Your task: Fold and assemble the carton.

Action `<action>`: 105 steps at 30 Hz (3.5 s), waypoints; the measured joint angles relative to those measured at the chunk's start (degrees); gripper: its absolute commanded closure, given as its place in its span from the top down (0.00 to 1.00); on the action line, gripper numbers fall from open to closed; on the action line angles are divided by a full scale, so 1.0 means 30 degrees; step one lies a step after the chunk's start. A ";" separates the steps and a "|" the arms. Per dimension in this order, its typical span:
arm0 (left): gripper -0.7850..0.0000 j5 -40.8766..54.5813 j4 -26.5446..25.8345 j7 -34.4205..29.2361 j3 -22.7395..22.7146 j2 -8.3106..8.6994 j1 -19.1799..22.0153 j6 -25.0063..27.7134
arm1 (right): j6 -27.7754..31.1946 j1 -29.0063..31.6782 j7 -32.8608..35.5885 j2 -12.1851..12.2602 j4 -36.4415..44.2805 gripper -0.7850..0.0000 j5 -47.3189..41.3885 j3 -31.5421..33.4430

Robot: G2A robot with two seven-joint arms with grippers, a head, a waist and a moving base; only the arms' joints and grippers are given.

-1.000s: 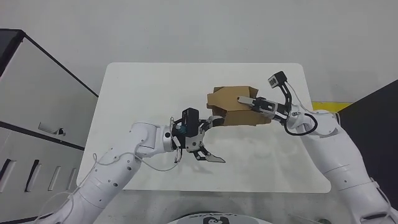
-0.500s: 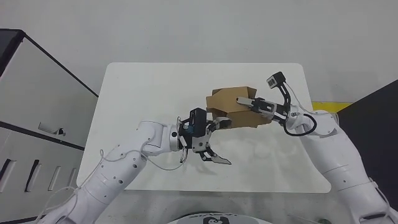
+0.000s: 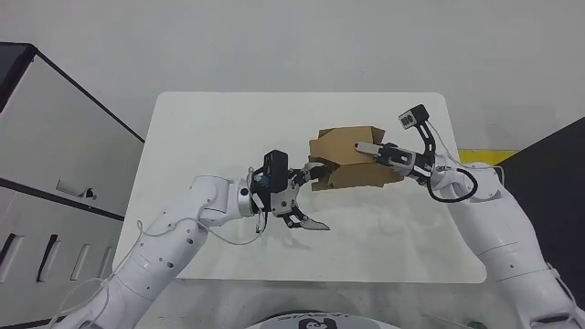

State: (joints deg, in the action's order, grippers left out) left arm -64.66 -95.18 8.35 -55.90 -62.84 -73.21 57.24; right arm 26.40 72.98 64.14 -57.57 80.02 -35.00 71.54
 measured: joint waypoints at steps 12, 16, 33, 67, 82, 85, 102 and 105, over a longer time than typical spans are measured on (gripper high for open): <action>1.00 0.0775 0.0082 0.0046 -0.0241 0.0062 -0.0195 0.0252 | 0.0804 -0.0078 0.1481 -0.0111 -0.0299 0.00 -0.1621 0.0070; 1.00 0.0891 0.0134 0.0063 -0.0208 0.0051 -0.0146 0.0253 | 0.0932 -0.0112 0.1990 -0.0171 -0.0428 0.00 -0.2239 0.0005; 1.00 0.0906 0.0111 0.0450 -0.0374 0.0090 -0.0223 0.0252 | 0.0925 -0.0401 0.3665 -0.0487 -0.1378 0.00 -0.4993 -0.0116; 1.00 0.0777 0.0307 0.0582 -0.0519 0.0065 0.0142 0.0051 | -0.1081 -0.0552 0.5667 -0.0033 0.0452 0.00 -0.1797 -0.0277; 1.00 0.0515 0.0197 0.0804 -0.1081 0.0135 -0.0085 -0.0159 | -0.1216 -0.0513 0.5803 0.0306 0.0767 0.00 -0.1700 -0.0453; 1.00 0.0432 0.0144 0.0883 -0.1169 0.0145 -0.0145 -0.0225 | -0.1190 -0.0495 0.5778 0.0372 0.0875 0.00 -0.1705 -0.0509; 1.00 -0.0256 0.0005 0.1378 -0.1480 0.0157 -0.0365 -0.0715 | -0.1205 -0.0412 0.5793 0.0789 0.1312 0.00 -0.1752 -0.0722; 1.00 -0.0334 -0.0067 0.1431 -0.1459 0.0156 -0.0409 -0.0682 | -0.1180 -0.0383 0.5768 0.0857 0.1409 0.00 -0.1777 -0.0779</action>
State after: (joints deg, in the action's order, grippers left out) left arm -65.66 -95.38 12.64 -60.27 -62.37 -74.43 55.20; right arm 22.86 71.84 81.44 -55.00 84.25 -40.33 69.21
